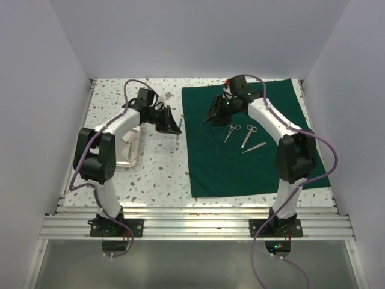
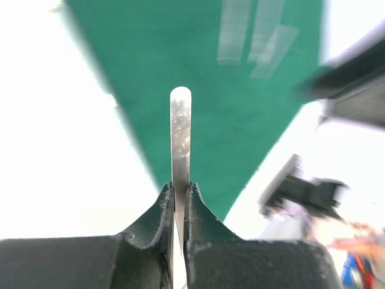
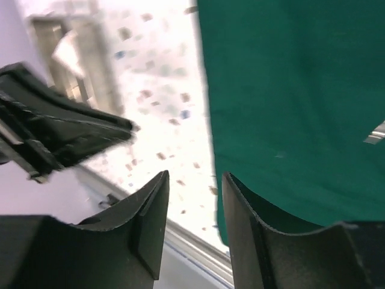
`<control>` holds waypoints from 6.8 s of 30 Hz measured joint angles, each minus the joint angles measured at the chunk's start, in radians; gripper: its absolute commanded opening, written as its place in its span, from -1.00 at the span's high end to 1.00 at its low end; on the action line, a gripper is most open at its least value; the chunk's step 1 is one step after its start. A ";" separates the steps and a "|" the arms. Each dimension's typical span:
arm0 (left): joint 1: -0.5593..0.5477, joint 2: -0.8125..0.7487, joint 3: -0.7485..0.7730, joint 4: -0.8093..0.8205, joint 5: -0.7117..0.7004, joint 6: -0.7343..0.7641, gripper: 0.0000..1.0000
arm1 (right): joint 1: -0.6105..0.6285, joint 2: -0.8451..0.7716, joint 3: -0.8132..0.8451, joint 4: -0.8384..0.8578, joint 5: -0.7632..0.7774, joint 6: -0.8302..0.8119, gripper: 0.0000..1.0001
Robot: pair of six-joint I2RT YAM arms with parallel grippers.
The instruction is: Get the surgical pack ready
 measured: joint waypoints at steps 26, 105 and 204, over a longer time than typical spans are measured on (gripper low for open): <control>0.190 -0.072 -0.075 -0.387 -0.906 0.243 0.25 | -0.029 0.272 0.166 -0.336 0.499 -0.072 0.07; -0.169 0.161 0.016 0.352 0.188 -0.369 0.71 | 0.031 -0.034 -0.118 -0.003 0.102 0.162 1.00; 0.055 -0.190 0.093 -0.342 -0.369 0.233 -0.04 | -0.219 0.103 -0.201 -0.291 0.523 0.015 0.63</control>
